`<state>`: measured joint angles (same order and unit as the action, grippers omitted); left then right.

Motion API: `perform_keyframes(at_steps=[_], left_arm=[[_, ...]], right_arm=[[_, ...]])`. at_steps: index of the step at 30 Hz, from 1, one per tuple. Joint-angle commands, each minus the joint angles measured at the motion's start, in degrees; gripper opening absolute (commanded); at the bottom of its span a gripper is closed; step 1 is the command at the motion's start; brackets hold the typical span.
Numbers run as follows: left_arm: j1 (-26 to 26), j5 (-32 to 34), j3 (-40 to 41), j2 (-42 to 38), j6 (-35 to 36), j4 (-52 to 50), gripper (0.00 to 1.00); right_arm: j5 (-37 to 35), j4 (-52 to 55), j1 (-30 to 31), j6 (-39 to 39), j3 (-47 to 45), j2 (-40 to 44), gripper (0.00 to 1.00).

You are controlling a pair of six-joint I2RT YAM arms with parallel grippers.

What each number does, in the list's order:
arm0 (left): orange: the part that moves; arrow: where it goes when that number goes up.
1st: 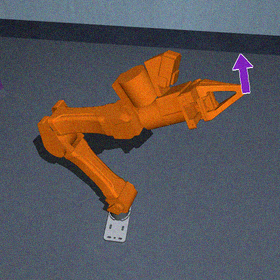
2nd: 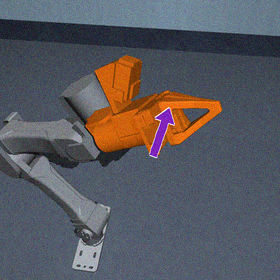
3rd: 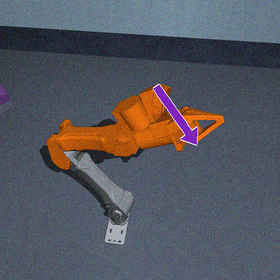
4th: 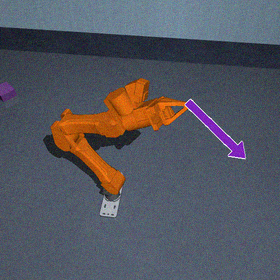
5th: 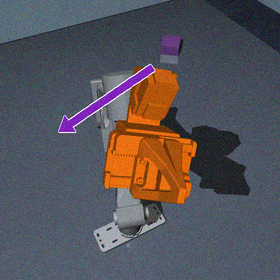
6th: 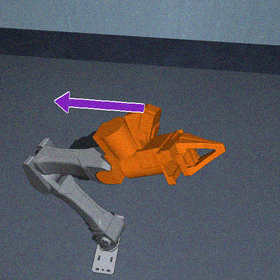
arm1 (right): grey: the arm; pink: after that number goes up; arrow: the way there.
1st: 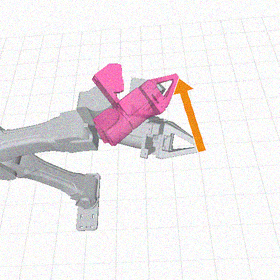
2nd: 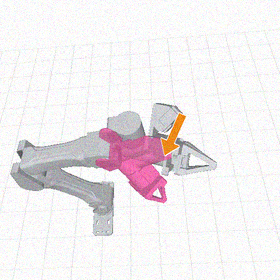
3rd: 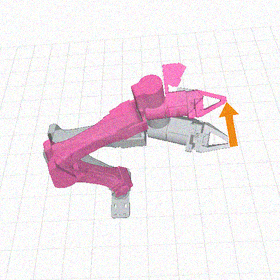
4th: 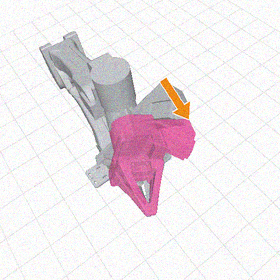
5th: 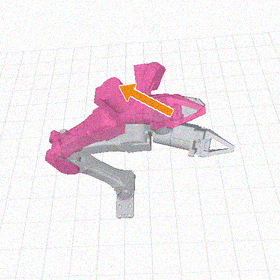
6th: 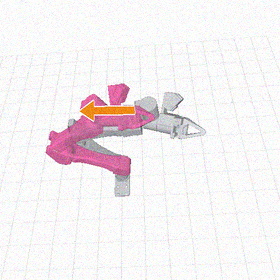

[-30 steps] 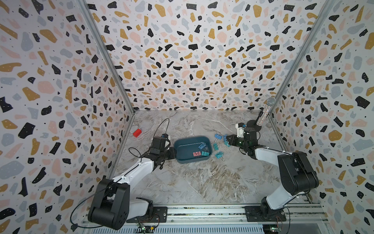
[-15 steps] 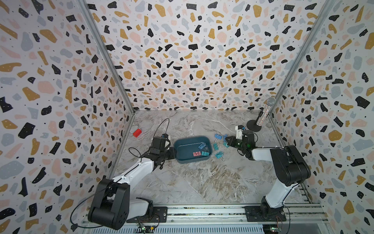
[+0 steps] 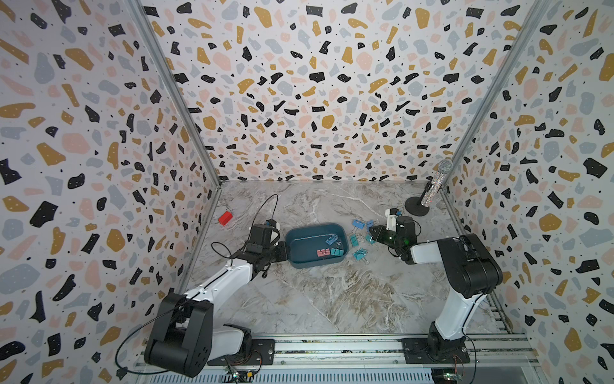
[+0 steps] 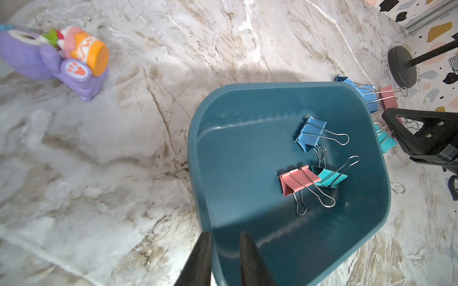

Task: Take out the binder clips from the storage box
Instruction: Place the binder clip at the center of the board.

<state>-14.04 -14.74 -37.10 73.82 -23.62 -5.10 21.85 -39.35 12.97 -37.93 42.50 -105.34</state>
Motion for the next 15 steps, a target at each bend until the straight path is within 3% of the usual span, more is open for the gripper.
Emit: perform_keyframes(at_steps=[1,15], left_arm=[[0.04,-0.55,0.9,-1.11,0.41,0.4,0.24],[-0.02,-0.46,0.99,-1.24,0.5,0.36,0.24]], right_arm=[[0.44,-1.88,-0.22,-0.45,-0.25,-0.56,0.03],[0.27,-3.83,-0.75,-1.55,-1.2,-2.24,0.09]])
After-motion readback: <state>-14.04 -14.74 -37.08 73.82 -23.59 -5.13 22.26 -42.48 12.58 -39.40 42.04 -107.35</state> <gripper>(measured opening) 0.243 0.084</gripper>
